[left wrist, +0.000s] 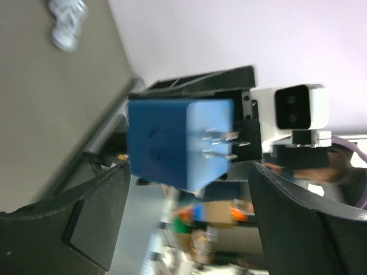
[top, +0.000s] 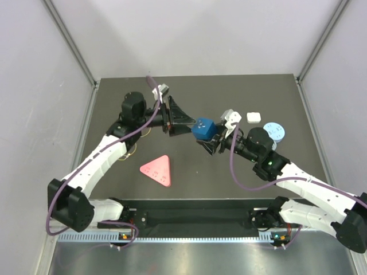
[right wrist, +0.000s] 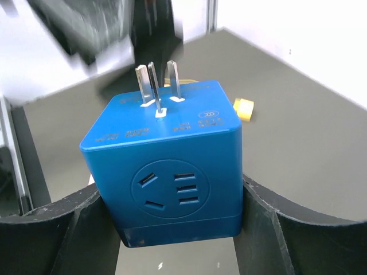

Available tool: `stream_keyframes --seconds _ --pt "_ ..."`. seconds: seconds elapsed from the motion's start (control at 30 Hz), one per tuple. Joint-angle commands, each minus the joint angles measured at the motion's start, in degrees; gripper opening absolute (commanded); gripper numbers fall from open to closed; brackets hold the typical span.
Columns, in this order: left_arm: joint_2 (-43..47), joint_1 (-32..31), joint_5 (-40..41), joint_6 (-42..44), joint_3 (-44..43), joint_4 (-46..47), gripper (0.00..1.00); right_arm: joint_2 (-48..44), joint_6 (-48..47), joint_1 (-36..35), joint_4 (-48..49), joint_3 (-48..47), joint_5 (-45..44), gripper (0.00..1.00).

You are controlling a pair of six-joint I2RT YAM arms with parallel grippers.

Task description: Insert the plug

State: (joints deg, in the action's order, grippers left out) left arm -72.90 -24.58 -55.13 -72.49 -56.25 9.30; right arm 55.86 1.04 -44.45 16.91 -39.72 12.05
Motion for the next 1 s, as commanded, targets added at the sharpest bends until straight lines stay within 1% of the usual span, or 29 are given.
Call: stream_keyframes --seconds 0.0,0.07,0.13,0.17,0.23,0.3,0.43,0.57,0.73,0.87,0.97 --pt "2.9 0.2 9.0 30.0 -11.6 -32.9 0.88 -3.0 -0.6 0.4 0.2 0.4 -0.1 0.00" --pt "2.7 0.1 11.8 32.6 -13.6 -38.4 0.88 -3.1 -0.7 0.4 -1.6 0.4 0.4 0.00" --pt "1.7 -0.1 14.4 36.1 -16.6 -41.5 0.88 -3.0 -0.6 0.4 -2.5 0.3 0.6 0.00" --pt "1.3 -0.5 15.4 38.6 -17.7 -44.7 0.88 -2.9 -0.6 0.3 -2.7 0.5 0.5 0.00" --pt "-0.2 -2.3 19.3 40.8 -21.1 -48.1 0.88 -2.6 -0.4 0.4 -2.7 0.7 0.0 0.00" --pt "-1.0 -4.0 20.2 42.8 -23.0 -50.6 0.88 -2.4 0.1 0.3 -2.1 0.8 0.0 0.00" --pt "-1.2 -5.8 19.8 43.2 -24.3 -50.3 0.91 -1.5 0.5 0.3 -2.2 0.1 0.0 0.00" --pt "-0.9 -6.4 20.9 41.7 -24.8 -48.9 0.93 0.0 0.8 0.2 -3.1 -1.3 1.3 0.00" --pt "-2.2 -7.4 20.9 41.0 -25.0 -47.4 0.94 0.7 1.5 0.1 -2.6 -1.4 1.6 0.00" --pt "-1.9 -7.8 18.0 38.0 -23.6 -42.3 0.94 0.5 1.5 -0.2 -3.2 -2.0 1.2 0.00" --pt "-2.9 -8.5 19.6 38.9 -24.2 -43.5 0.94 0.6 1.5 -0.4 -3.5 -2.6 1.4 0.00"
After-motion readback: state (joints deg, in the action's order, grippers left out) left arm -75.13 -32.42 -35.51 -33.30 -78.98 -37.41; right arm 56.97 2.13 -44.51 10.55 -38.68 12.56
